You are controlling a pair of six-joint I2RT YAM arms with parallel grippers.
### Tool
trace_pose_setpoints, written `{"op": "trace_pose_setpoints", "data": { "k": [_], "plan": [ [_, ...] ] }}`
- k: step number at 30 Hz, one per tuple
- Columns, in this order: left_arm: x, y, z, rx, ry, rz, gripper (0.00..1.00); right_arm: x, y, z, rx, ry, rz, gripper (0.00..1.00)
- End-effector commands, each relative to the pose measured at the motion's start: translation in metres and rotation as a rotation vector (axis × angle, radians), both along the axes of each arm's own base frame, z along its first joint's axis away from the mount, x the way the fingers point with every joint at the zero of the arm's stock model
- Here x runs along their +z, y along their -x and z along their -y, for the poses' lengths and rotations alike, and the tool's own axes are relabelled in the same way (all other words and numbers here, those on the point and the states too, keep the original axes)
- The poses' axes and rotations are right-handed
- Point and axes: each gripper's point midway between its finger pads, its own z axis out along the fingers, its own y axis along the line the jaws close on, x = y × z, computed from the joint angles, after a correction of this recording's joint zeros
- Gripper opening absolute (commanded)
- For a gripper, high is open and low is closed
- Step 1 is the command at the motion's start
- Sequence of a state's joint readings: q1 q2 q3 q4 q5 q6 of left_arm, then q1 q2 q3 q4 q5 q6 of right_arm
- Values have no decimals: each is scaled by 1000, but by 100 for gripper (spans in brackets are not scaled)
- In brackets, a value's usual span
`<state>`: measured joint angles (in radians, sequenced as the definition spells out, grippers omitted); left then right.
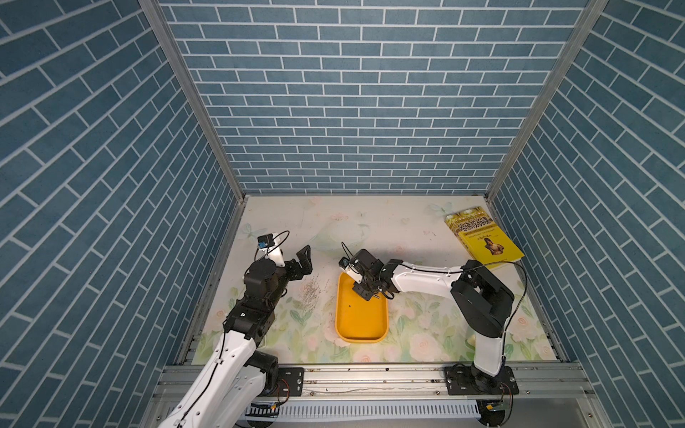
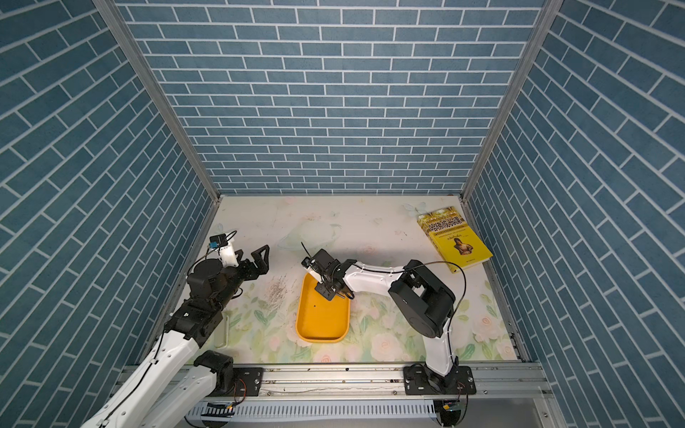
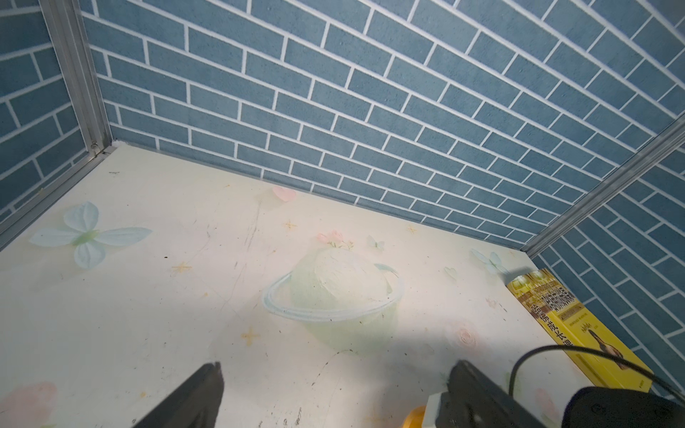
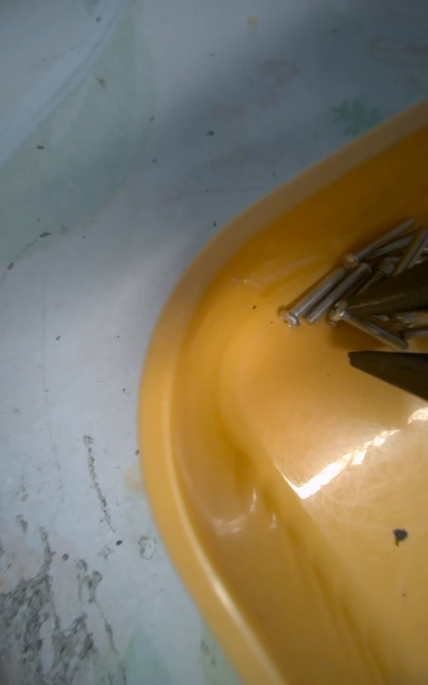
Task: Take out the screws from the storage box
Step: Pick up the screw from the storage box.
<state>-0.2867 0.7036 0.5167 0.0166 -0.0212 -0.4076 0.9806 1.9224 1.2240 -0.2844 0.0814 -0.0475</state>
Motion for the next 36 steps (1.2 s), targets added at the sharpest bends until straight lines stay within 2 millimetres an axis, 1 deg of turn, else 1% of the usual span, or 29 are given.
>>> {"op": "trace_pose_setpoints", "data": {
  "k": [1, 5, 11, 13, 17, 18, 23, 25, 27, 31, 36],
  "plan": [
    [2, 1, 1, -8, -9, 11, 100, -7, 0, 1, -42, -7, -41, 25],
    [1, 0, 2, -11, -8, 8, 100, -10, 0, 6, -59, -1, -51, 27],
    [1, 2, 2, -11, -6, 7, 100, -17, 9, 7, -63, -5, -100, 28],
    [2, 2, 1, -10, -4, 10, 100, -21, 14, 7, -57, -7, -128, 26],
    [3, 3, 1, -10, 0, 13, 100, -30, 28, 8, -32, -11, -198, 19],
    [-5, 4, 1, -10, -5, -3, 100, -33, 30, 9, -28, -7, -206, 18],
    [-6, 5, 1, -12, -5, -2, 100, -42, 33, 12, -23, 12, -215, 12],
    [-5, 5, 1, -14, -3, 0, 100, -43, 32, 11, -17, 14, -212, 8],
    [-4, 6, 3, -24, -3, 3, 100, -43, 35, 6, 7, -2, -231, 5],
    [-4, 8, 8, -58, 3, 16, 100, -33, 29, -3, 32, -37, -200, 0],
    [-3, 7, 11, -72, 4, 15, 100, 3, 19, -22, 85, -134, -118, 0]
  ]
}}
